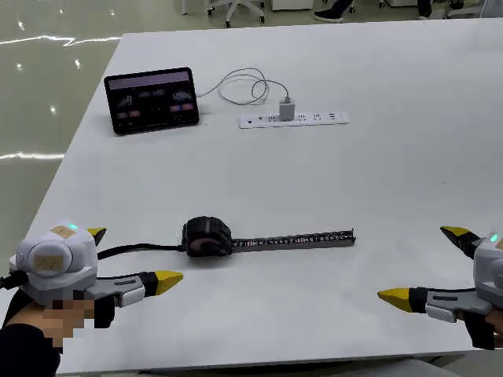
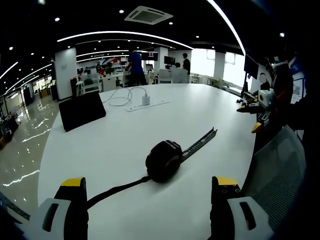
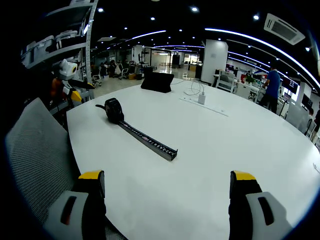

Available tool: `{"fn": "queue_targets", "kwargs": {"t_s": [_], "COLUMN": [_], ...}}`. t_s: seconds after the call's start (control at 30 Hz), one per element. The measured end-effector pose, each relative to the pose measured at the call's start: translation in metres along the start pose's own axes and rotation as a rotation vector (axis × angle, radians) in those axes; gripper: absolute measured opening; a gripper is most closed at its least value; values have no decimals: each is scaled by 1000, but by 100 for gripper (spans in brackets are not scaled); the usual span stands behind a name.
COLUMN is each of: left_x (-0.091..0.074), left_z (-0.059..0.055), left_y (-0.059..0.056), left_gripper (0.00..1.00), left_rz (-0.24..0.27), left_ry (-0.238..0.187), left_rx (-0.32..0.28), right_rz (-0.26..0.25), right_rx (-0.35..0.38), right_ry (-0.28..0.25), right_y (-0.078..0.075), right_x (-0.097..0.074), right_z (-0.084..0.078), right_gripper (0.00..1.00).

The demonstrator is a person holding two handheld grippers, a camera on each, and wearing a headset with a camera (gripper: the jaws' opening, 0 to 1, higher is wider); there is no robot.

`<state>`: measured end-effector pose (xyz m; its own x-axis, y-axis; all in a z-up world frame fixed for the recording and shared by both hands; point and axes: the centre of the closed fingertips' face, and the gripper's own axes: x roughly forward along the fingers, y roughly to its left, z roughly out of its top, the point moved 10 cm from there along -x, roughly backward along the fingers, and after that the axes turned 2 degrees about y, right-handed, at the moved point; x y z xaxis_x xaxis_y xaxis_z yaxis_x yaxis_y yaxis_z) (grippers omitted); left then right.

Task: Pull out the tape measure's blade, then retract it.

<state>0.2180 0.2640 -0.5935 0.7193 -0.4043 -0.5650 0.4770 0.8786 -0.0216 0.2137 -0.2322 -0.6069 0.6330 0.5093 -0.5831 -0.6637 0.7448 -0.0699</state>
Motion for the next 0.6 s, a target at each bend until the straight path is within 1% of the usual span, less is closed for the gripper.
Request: {"fn": "queue_targets", "kwargs": {"t_s": [0.1, 0.23, 0.3, 0.33, 0.4, 0.5, 0.53, 0.6], "left_x": [5, 13, 17, 19, 26, 34, 37, 42], "left_z": [5, 8, 10, 11, 13, 17, 18, 20], "left_y": [0, -3, -5, -7, -11, -15, -17, -21], "left_gripper": [100, 100, 100, 100, 100, 100, 100, 100], "left_rz": [-4, -3, 1, -1, 4, 20, 29, 29], "left_ry": [4, 8, -4, -4, 8, 10, 11, 10], "left_rx": [-6, -9, 0, -3, -10, -23, -32, -53], "right_rz": [19, 31, 47, 54, 63, 72, 80, 88], "right_rx": [-13, -29, -42, -46, -57, -73, -77, -88], "right_ry": [13, 23, 36, 42, 49, 56, 57, 66], "right_y": [-4, -9, -12, -13, -15, -19, -20, -22], "right_x": [2, 4, 7, 7, 9, 13, 15, 19], "right_z": [2, 6, 7, 8, 11, 14, 15, 16], "right_gripper": [100, 100, 100, 99, 99, 99, 99, 99]}}
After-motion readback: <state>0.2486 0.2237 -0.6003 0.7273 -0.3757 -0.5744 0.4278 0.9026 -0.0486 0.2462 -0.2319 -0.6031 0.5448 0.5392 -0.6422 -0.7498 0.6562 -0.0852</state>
